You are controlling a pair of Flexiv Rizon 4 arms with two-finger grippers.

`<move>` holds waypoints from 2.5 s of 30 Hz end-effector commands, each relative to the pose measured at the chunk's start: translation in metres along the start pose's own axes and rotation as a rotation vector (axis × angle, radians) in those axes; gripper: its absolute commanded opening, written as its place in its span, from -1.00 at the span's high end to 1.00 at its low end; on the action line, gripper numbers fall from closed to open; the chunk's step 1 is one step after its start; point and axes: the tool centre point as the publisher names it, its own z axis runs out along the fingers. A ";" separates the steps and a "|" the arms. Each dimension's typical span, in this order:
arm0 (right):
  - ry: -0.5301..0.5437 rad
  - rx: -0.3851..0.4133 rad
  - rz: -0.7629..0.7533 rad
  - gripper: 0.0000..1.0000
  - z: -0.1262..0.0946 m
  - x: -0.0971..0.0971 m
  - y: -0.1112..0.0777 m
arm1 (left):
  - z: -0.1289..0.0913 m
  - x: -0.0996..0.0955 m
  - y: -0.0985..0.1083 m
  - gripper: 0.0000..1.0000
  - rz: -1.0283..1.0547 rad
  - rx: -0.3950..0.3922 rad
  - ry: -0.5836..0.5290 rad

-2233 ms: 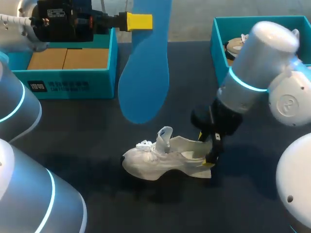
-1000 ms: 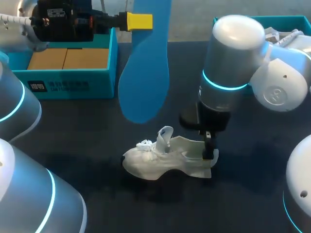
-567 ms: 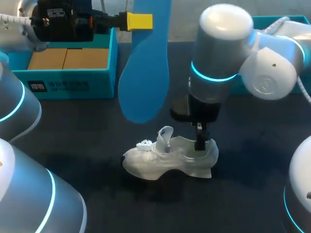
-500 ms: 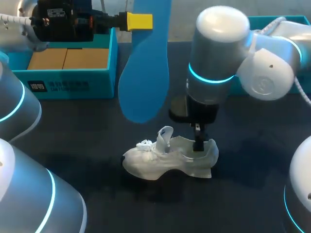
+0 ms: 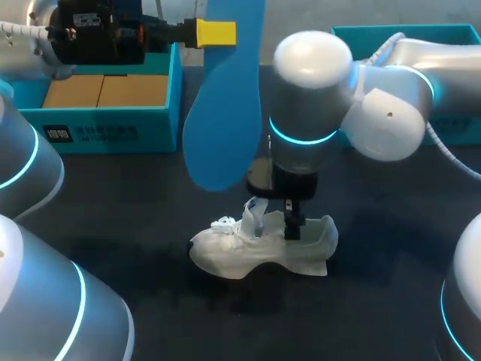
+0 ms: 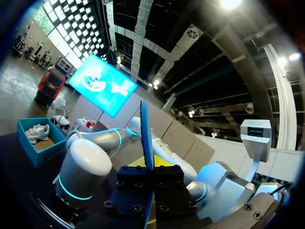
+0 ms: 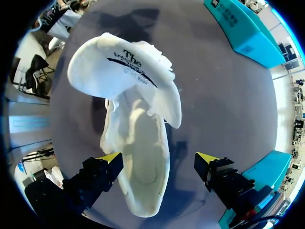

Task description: Take the shoe out of the shoebox, open the shoe tongue, remove and reinsert the insole, then place the shoe into the shoebox

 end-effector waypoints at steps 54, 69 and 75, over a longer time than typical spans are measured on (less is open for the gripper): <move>0.100 0.039 0.019 1.00 0.037 -0.009 0.003 | 0.002 -0.001 0.000 1.00 0.000 0.001 0.002; 0.144 0.062 -0.001 1.00 0.021 0.000 0.005 | 0.002 -0.001 0.000 1.00 0.000 0.001 0.002; 0.158 0.067 0.004 1.00 0.005 0.003 0.003 | 0.002 -0.001 0.000 1.00 0.000 0.001 0.002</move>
